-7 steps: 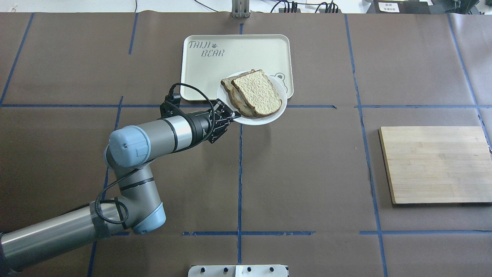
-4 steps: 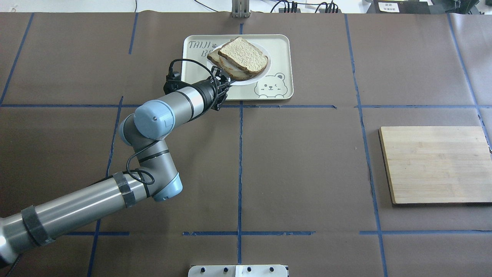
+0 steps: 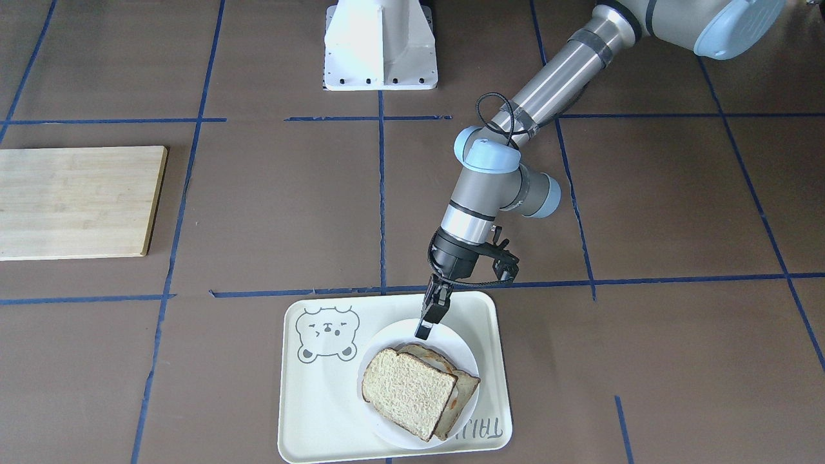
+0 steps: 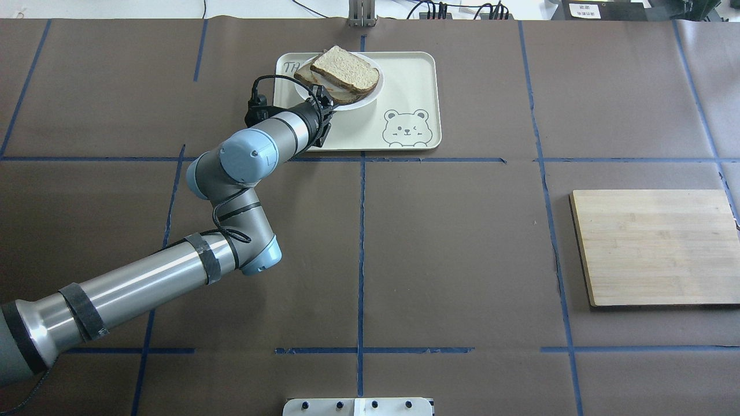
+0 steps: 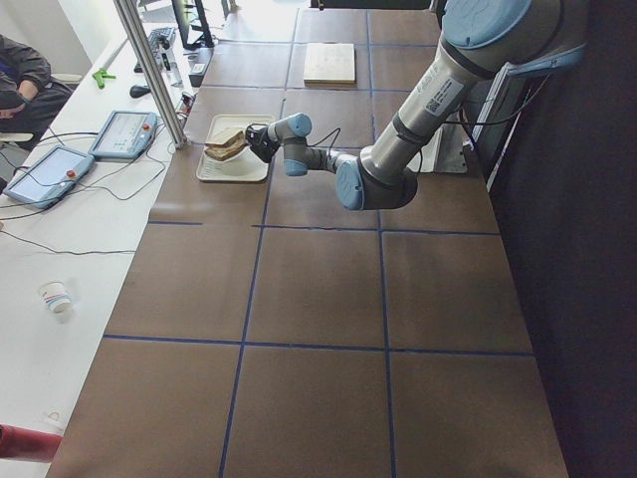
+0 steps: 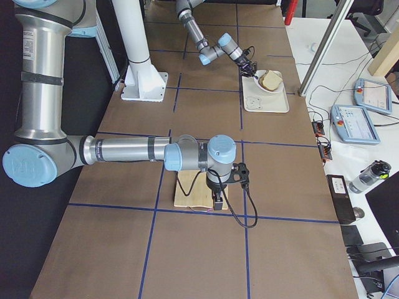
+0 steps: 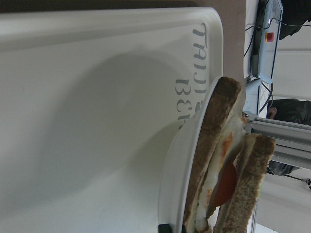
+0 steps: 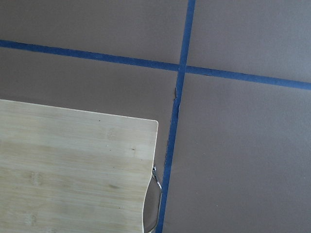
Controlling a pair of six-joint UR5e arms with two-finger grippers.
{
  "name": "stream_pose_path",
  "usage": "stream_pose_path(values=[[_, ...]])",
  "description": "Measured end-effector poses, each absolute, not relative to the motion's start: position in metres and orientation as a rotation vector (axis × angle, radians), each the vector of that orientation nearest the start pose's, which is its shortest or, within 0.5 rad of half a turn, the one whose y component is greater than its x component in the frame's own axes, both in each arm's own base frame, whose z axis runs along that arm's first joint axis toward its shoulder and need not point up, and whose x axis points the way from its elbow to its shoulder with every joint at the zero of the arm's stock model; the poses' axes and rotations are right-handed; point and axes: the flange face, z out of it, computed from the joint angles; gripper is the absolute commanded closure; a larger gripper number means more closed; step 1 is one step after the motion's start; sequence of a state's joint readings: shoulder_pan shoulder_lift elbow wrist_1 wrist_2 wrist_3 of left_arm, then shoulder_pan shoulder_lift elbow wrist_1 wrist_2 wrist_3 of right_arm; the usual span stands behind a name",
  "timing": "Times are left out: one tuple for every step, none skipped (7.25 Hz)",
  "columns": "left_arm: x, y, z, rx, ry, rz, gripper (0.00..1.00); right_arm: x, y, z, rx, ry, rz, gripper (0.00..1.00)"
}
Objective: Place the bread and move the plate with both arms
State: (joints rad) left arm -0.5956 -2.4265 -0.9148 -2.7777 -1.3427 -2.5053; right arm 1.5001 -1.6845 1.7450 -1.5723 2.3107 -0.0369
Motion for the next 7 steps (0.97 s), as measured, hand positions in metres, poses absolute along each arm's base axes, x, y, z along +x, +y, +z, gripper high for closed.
stream_pose_path(values=[[0.59,-0.587,0.282,-0.041,1.558,-1.372,0.0,0.034,-0.451,0.628,0.045,-0.741,-0.125,0.0],[0.589,-0.585,0.285,-0.015,1.533,-1.312,0.0,0.034,-0.453,0.627,0.048,-0.74,-0.125,0.0],[0.583,-0.578,0.288,-0.004,1.495,-1.248,0.0,0.034,-0.454,0.625,0.05,-0.74,-0.125,0.0],[0.567,-0.566,0.291,-0.003,1.451,-1.19,0.0,0.034,-0.455,0.625,0.051,-0.739,-0.125,0.0],[0.545,-0.555,0.288,0.024,1.388,-1.125,0.0,0.034,-0.455,0.624,0.052,-0.739,-0.125,0.0],[0.52,-0.547,0.275,0.077,1.292,-1.042,0.0,0.034,-0.455,0.625,0.052,-0.739,-0.126,0.0],[0.487,-0.544,0.261,0.128,1.182,-0.952,0.0,0.034,-0.455,0.625,0.052,-0.739,-0.126,0.0]])
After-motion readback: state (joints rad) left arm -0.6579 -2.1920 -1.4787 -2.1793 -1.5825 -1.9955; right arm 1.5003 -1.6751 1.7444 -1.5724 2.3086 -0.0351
